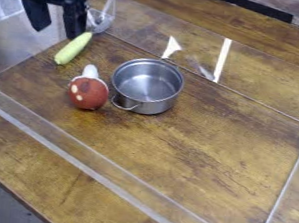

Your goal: Move the green spoon to the right

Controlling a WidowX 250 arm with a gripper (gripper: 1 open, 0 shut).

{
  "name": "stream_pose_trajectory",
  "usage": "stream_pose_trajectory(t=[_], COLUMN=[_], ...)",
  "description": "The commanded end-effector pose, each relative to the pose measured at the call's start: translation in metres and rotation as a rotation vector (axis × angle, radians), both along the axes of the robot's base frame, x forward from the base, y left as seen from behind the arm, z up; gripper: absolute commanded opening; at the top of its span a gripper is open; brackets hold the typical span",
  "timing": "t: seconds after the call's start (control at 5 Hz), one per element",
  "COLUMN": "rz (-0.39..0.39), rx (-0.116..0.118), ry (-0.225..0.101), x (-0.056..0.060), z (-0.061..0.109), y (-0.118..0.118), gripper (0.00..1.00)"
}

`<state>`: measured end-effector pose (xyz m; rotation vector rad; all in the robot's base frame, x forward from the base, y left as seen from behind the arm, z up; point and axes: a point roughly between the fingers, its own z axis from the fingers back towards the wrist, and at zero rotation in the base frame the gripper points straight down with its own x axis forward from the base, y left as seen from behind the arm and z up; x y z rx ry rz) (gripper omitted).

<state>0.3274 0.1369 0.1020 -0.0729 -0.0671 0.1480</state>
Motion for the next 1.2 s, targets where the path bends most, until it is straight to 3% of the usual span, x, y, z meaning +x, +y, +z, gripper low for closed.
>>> stream_pose_trajectory(t=[0.0,0.2,0.4,0.8,1.0], rz=[-0.038,-0.099,-0.14,-0.201,-0.195], rx=[0.013,-0.007,-0.02,-0.059,-0.078], ry=[-0.079,-0.093,-0.111,-0.144,-0.161], x=[0.011,0.018,0.018,0.017,0.022], z=[0.01,0.002,0.006,0.011,0.002], y=[0.015,0.016,0.023,0.033,0.038], gripper=[1.0,1.0,1.0,1.0,1.0])
